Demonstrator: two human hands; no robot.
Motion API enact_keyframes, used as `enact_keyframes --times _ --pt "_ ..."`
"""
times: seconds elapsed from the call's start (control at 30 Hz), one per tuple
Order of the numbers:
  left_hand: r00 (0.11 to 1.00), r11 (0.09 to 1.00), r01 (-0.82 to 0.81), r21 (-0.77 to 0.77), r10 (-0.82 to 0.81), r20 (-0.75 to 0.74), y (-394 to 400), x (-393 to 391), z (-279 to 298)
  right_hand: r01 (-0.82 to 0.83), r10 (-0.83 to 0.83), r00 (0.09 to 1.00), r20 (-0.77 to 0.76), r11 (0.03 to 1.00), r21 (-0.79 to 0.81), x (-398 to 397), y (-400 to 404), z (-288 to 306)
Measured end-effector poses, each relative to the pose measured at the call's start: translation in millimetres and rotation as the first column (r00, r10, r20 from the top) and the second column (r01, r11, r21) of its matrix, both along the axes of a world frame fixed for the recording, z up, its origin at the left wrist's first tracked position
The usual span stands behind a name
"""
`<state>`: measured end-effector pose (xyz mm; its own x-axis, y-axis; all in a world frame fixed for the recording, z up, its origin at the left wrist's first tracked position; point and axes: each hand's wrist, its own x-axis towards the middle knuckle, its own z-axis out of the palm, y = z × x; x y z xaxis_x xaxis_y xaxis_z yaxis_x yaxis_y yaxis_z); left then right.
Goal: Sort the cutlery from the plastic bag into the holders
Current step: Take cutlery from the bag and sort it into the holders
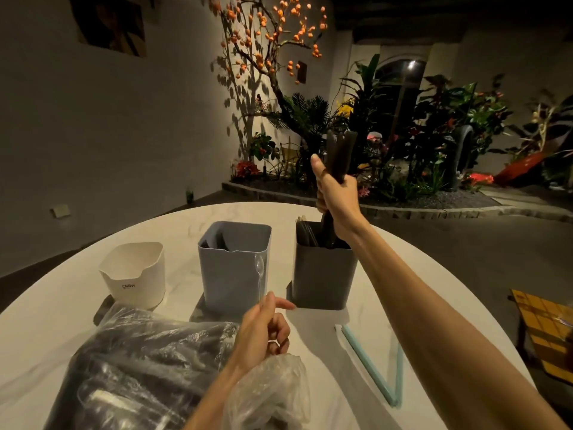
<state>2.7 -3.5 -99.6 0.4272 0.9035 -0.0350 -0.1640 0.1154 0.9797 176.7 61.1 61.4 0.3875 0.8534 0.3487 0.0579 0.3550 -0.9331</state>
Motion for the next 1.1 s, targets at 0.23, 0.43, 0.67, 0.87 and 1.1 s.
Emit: enact_keyframes --times 0.23,0.43,0.67,0.87,1.1 --pt "0.999 0.998 0.035 0.045 -0.035 0.013 2 -1 0 -0.002 0.03 0.992 0.12 0.974 -0.228 3 22 -38" --pt "0.999 0.995 0.034 0.094 -0.031 -0.037 0 -3 7 0.026 0.041 0.949 0.312 0.978 -0.208 6 19 -42" --pt "0.997 0.979 0.055 0.198 -0.042 -0.068 0 -19 55 0.124 -0.178 0.8 0.573 0.984 0.131 -17 -6 -8" --pt "0.973 0.973 -0.096 0.208 0.136 -0.188 8 -67 85 -0.258 0.427 0.568 0.704 0.904 -0.34 -93 -41 14" --pt "0.863 0.918 -0.257 0.302 0.359 -0.355 24 -157 85 -0.258 0.251 0.725 0.641 0.962 -0.085 -175 -2 5"
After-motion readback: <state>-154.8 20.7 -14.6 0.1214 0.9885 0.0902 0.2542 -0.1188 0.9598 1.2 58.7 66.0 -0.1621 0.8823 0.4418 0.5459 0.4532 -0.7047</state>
